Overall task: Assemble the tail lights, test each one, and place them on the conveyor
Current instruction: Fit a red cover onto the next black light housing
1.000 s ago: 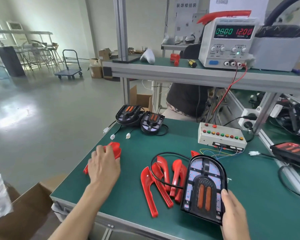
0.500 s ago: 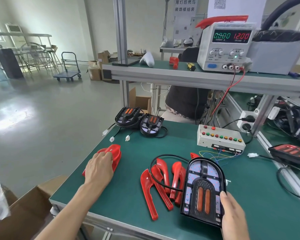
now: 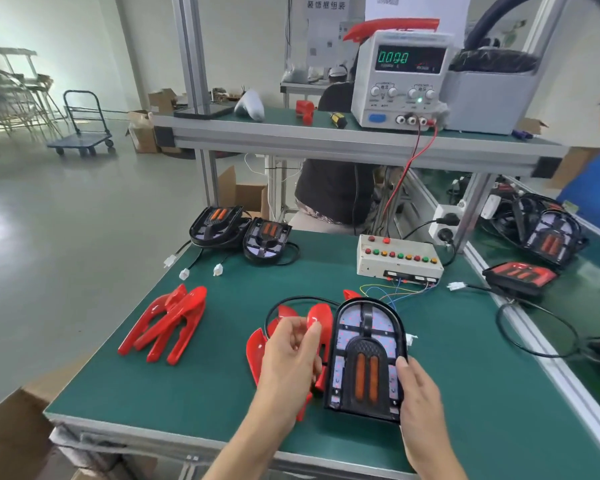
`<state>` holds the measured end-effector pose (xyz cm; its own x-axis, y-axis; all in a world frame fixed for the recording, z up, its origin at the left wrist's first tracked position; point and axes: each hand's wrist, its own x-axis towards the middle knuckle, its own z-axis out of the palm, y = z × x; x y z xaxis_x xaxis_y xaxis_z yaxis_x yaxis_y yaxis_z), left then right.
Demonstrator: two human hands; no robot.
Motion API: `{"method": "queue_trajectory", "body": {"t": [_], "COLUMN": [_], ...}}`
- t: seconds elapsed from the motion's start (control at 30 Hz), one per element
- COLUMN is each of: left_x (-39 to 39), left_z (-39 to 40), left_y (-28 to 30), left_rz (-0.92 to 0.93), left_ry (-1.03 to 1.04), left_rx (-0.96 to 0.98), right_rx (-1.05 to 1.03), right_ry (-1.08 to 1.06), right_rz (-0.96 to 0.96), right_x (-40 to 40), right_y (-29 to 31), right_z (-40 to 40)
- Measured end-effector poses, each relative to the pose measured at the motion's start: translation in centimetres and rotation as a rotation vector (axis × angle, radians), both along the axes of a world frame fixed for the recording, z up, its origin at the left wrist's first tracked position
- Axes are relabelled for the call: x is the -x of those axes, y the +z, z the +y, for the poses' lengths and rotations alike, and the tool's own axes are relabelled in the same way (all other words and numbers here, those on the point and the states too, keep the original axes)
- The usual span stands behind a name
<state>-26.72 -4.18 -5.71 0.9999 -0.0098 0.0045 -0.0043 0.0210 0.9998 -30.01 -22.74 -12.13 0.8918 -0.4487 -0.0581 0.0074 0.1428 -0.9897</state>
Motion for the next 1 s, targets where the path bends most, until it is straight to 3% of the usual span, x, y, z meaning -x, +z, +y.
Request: {"method": "queue_trajectory", "body": {"t": [0.2, 0.57, 0.83, 1.0], "left_x": [-0.4, -1.3, -1.0, -0.8], "left_z": [-2.7, -4.9, -4.4, -3.9], "left_y": [0.3, 1.7, 2.0, 2.2], "left_rz": [-0.042, -0.160, -0.176, -0.206], "left_ry": [-0.031, 0.012, 0.037, 0.184], "left_rx": [-0.104, -0.493, -0.433, -0.561], "right_rx": [0.058, 0.036, 0.026, 0.002], "right_ry": [0.049, 0.063, 0.087, 0.095], "right_rz": [-0.035, -0.017, -0.023, -0.037], "right_x": [0.0, -0.1, -0.1, -0.1], "right_y": [-0.2, 0.0, -0.4, -0.3], "right_z": [0.0, 0.2, 0.0, 0.1]}}
